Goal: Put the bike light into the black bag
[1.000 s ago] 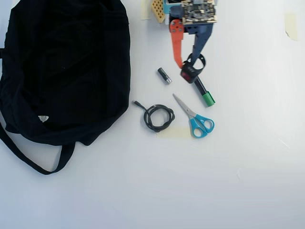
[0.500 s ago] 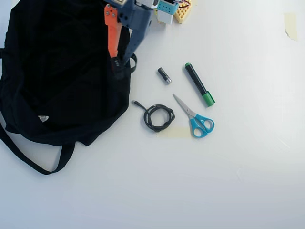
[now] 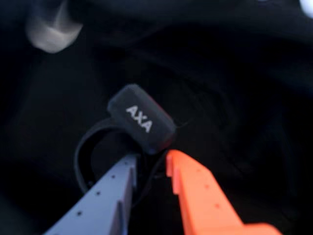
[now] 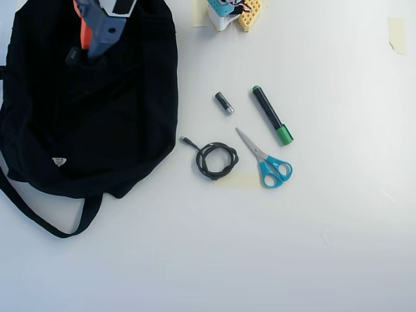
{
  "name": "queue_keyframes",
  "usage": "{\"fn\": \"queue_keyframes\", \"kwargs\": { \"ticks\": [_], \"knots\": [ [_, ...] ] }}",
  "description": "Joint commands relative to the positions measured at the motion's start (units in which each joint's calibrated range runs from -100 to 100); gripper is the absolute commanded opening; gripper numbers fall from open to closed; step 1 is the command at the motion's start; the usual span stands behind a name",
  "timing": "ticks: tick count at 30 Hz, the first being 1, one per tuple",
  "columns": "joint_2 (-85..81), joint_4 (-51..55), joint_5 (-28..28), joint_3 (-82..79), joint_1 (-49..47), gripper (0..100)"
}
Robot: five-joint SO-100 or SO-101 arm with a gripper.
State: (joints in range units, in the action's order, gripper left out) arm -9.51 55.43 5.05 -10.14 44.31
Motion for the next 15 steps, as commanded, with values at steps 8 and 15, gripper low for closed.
{"fn": "queue_keyframes", "kwargs": {
  "ticks": [8,15],
  "knots": [
    [16.23,-5.82,2.08,2.15,8.20,22],
    [-15.47,2.19,2.23,1.88,-12.59,43]
  ]
}}
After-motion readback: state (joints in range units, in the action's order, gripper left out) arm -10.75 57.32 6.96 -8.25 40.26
